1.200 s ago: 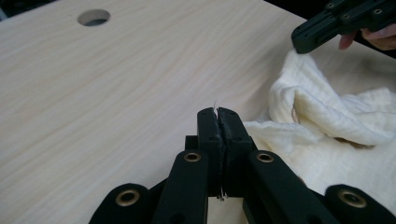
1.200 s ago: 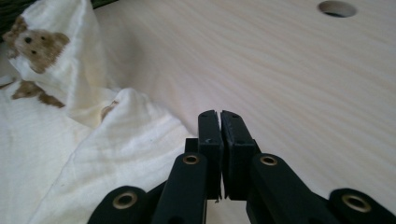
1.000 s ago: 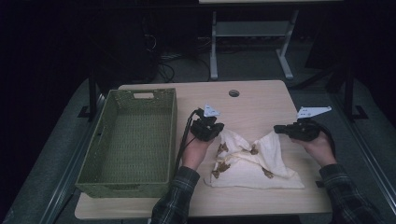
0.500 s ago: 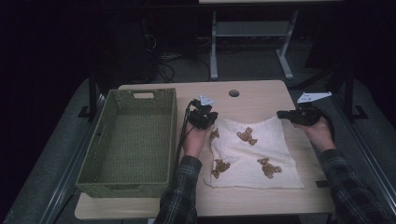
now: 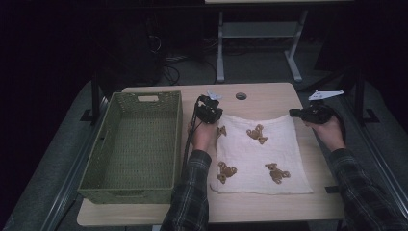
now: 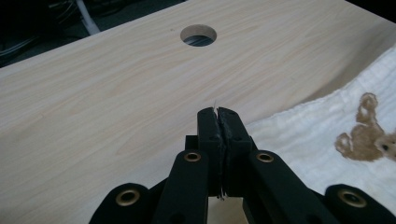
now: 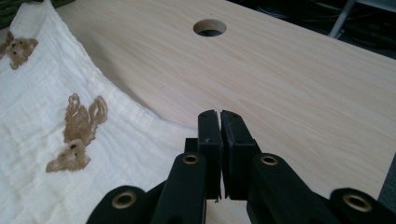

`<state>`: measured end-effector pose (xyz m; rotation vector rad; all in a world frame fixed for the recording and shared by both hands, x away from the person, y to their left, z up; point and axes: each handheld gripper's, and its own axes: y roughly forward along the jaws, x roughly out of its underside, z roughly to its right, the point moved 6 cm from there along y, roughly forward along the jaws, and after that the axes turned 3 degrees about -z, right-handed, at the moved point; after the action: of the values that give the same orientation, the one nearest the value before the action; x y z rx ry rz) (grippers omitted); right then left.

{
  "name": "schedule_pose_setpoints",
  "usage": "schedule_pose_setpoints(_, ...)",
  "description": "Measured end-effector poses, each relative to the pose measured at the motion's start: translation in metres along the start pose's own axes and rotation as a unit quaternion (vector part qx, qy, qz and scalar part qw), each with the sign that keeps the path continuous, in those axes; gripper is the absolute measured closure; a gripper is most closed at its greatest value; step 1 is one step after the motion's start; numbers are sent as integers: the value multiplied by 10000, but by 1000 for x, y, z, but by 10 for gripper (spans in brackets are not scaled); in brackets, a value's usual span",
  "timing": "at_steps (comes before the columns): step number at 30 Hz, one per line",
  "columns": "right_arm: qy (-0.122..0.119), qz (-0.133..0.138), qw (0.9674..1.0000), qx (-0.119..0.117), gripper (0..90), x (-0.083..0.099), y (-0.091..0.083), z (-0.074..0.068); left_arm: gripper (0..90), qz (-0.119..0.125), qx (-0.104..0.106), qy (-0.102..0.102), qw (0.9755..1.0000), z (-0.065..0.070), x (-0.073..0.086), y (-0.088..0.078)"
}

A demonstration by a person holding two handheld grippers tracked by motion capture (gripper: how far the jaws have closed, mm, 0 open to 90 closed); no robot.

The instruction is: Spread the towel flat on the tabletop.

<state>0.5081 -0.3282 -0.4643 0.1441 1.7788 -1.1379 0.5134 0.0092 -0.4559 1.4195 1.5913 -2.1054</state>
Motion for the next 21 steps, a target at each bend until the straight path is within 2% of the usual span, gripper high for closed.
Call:
schedule_pose_setpoints(2,6,-69,10000,18,866,2,3,1,823,-42,30,-55,10000,-1,2,5)
schedule_pose_setpoints(3,50,-67,10000,20,785,3,6,1,774,-56,23,-82,9999,-2,3,7)
schedule_pose_setpoints(4,50,-67,10000,20,785,3,6,1,774,-85,49,-84,9999,-2,4,8)
schedule_pose_setpoints(5,158,-26,9998,-67,727,3,7,2,709,-168,43,-28,9998,-2,7,11)
schedule_pose_setpoints(9,261,-120,9996,-33,669,5,11,6,610,-259,-52,-63,9996,-7,12,14)
schedule_pose_setpoints(13,276,-203,9994,31,661,10,17,9,596,-299,-49,-153,9994,-11,18,18)
schedule_pose_setpoints(15,361,-273,9990,50,657,15,22,10,589,-306,-61,-179,9994,-12,21,20)
schedule_pose_setpoints(21,311,-398,9987,99,649,22,31,11,578,-375,-12,-251,9990,-17,29,27)
